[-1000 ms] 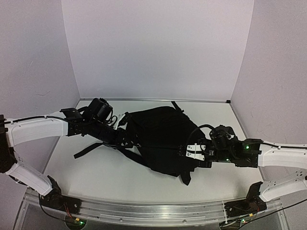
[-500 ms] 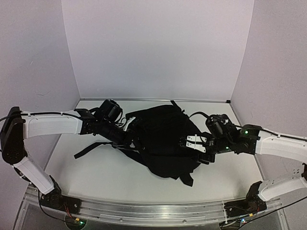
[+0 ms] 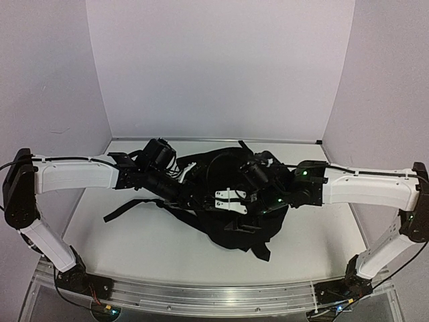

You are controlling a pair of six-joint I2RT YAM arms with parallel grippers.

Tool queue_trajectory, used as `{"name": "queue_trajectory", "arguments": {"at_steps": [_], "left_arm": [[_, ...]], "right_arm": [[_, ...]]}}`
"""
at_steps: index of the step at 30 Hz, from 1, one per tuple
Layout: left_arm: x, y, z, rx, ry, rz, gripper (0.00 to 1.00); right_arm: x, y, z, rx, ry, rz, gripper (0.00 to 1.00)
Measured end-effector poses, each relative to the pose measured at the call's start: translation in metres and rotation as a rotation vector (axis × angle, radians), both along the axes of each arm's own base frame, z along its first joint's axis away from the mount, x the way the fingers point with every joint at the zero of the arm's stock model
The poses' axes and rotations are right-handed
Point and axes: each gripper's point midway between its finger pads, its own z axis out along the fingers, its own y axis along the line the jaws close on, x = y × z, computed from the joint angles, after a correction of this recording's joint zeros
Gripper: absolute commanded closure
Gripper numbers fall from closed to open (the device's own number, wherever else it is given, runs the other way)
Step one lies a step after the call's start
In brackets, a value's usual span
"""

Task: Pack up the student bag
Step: Zip the student bag at the center of the board.

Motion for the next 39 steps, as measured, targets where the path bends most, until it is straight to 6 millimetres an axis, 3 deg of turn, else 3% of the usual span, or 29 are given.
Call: {"name": "queue_trajectory", "arguments": {"at_steps": [3,5,9,11,13,19,26,34,36,38,39], "left_arm": [[0.0,0.0,0.0,0.0,0.003,0.002,1.0],[0.0,0.0,0.0,-0.001,0.008,0.007,1.0],[0.002,0.0,0.001,-0.006,0.01,0.014,1.0],[0.004,0.001,0.001,-0.007,0.011,0.022,1.0],[0.006,0.004,0.0,-0.006,0.012,0.03,1.0],[0.021,0.023,0.001,0.013,0.0,0.096,1.0],[0.064,0.06,-0.01,0.06,0.007,0.249,1.0],[0.079,0.055,-0.024,0.07,0.058,0.248,1.0],[0.083,0.054,-0.029,0.069,0.078,0.248,0.89],[0.086,0.055,-0.031,0.067,0.087,0.252,0.67],[0.092,0.06,-0.033,0.076,0.084,0.28,0.57]], "right_arm": [[-0.004,0.012,-0.014,-0.024,-0.007,0.017,0.36],[-0.003,0.016,-0.024,-0.047,-0.017,0.016,0.43],[0.005,0.021,-0.035,-0.071,-0.043,-0.003,0.73],[0.009,0.022,-0.037,-0.077,-0.066,-0.015,0.92],[0.012,0.02,-0.038,-0.084,-0.08,-0.028,1.0],[0.016,0.014,-0.038,-0.086,-0.132,-0.049,1.0],[0.011,-0.001,-0.018,-0.038,-0.165,-0.054,1.0],[0.007,-0.003,-0.019,-0.02,-0.151,-0.031,0.99],[0.006,-0.003,-0.02,-0.014,-0.137,-0.03,0.8],[0.002,-0.004,-0.019,-0.022,-0.101,-0.03,0.49],[-0.001,-0.005,-0.016,-0.029,-0.071,-0.037,0.4]]}}
